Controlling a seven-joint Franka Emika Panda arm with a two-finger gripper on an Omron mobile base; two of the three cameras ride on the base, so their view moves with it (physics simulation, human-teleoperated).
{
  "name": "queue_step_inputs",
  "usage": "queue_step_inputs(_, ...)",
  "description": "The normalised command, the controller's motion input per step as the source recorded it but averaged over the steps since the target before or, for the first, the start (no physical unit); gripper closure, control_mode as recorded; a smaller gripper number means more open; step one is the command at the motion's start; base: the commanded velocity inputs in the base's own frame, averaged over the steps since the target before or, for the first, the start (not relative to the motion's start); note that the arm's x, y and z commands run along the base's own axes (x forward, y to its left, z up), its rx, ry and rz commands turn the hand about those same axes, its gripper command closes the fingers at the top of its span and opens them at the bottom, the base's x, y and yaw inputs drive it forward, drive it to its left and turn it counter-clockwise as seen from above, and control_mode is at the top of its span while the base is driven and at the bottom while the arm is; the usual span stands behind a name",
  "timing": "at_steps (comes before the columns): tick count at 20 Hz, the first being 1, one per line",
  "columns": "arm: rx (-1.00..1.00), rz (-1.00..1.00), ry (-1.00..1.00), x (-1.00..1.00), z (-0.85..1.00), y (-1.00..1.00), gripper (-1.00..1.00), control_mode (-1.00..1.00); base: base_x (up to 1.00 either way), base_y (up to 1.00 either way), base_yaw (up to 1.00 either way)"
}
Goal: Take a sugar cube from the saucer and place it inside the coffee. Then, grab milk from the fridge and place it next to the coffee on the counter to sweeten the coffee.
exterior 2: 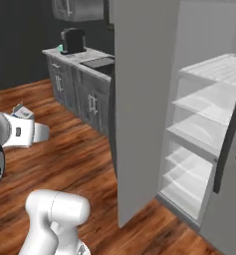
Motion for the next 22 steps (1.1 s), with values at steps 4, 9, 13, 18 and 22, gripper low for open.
queue_step_inputs(4,0.00,0.00,0.00,0.00,0.00,0.00,1.00,1.00,-0.21,0.38,0.90)
queue_step_inputs(9,0.00,0.00,0.00,0.00,0.00,0.00,1.00,1.00,0.27,0.65,0.63)
queue_step_inputs(13,0.00,0.00,0.00,0.00,0.00,0.00,1.00,1.00,0.96,0.61,0.40)
queue_step_inputs(18,0.00,0.00,0.00,0.00,0.00,0.00,1.00,1.00,1.00,0.19,0.18)
queue_step_inputs(22,0.00,0.00,0.00,0.00,0.00,0.00,1.00,1.00,1.00,-0.24,0.02)
